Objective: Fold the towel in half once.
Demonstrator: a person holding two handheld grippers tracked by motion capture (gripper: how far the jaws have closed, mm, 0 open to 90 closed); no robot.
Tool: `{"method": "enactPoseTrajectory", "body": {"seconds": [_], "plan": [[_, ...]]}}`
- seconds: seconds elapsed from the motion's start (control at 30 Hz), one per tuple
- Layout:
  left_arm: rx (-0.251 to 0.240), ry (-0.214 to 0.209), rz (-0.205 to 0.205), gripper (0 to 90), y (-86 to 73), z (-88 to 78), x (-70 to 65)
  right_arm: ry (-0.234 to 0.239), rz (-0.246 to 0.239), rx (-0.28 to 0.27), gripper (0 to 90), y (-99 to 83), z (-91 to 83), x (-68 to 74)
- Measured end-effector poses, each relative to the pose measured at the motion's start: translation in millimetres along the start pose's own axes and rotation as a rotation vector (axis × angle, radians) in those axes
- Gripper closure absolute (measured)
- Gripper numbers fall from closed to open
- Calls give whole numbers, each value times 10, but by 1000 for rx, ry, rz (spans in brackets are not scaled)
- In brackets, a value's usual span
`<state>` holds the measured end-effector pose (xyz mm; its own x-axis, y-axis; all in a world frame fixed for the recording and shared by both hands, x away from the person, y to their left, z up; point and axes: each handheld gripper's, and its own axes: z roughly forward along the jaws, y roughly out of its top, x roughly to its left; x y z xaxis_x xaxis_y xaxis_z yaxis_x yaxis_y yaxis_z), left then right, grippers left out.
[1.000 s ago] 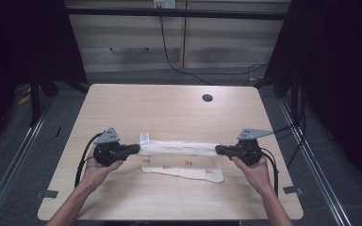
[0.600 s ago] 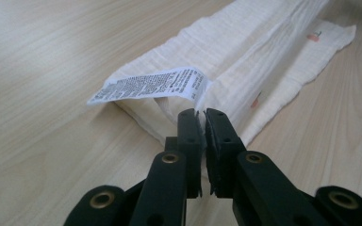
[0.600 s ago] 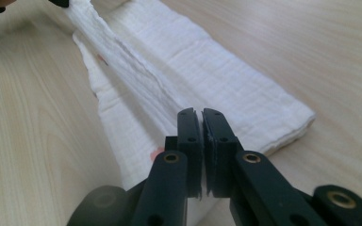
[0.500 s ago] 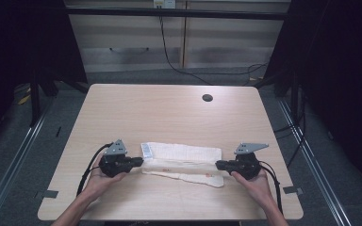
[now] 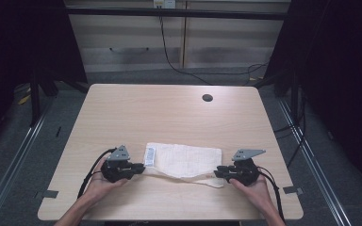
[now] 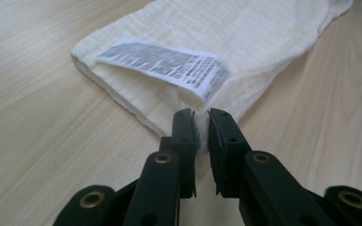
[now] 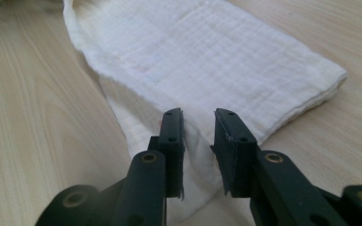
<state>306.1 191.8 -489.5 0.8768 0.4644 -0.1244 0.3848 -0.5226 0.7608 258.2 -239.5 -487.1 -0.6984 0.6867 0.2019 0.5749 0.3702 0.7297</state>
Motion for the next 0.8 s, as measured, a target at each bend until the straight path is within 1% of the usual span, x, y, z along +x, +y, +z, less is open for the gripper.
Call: {"method": "enactPoseTrajectory", "body": {"seconds": [0.03,0.1,0.13,0.2,0.23,0.27,0.3,0.4,0.43,0.47,0.53,0.57,0.6,0.63,0.67,0.7,0.73,0.77,0.8], "plan": [[0,0,0,798,0,0,0,0,0,0,707,0,0,0],[-25,-4,-16,790,8,-53,9,-7,12,-20,668,26,-40,11],[-31,1,-13,790,13,-79,21,-7,12,-20,668,26,-40,11],[-48,8,-24,781,26,-114,44,-9,10,-35,652,44,-63,8],[-52,12,-23,779,36,-127,61,-13,12,-37,649,55,-73,5],[-67,19,-32,777,64,-146,94,-14,21,-51,650,77,-86,-12],[-67,19,-32,774,64,-146,94,-14,21,-51,650,77,-86,-12],[-89,32,-45,771,108,-149,144,-24,18,-55,673,114,-76,-42],[-76,40,-49,771,123,-123,158,-25,14,-54,689,126,-62,-57],[-68,48,-44,771,134,-105,167,-25,11,-46,711,140,-35,-77],[-61,46,-38,771,175,-41,183,-28,8,-26,724,152,27,-112],[-57,46,-37,772,195,-3,190,-33,10,-16,724,153,76,-131],[-47,38,-45,771,214,45,203,-27,21,16,725,150,180,-167],[-31,34,-41,767,233,106,220,-28,25,28,724,148,234,-174],[-26,58,-44,766,269,241,254,-28,20,42,725,148,281,-181],[-26,45,-64,767,277,302,272,-25,18,50,726,145,320,-181],[-26,45,-64,767,277,302,272,-25,18,50,726,145,320,-181],[-12,38,-59,767,280,354,277,-25,23,45,726,148,333,-173],[7,39,-54,767,271,402,262,-28,16,47,725,153,336,-169]]}}
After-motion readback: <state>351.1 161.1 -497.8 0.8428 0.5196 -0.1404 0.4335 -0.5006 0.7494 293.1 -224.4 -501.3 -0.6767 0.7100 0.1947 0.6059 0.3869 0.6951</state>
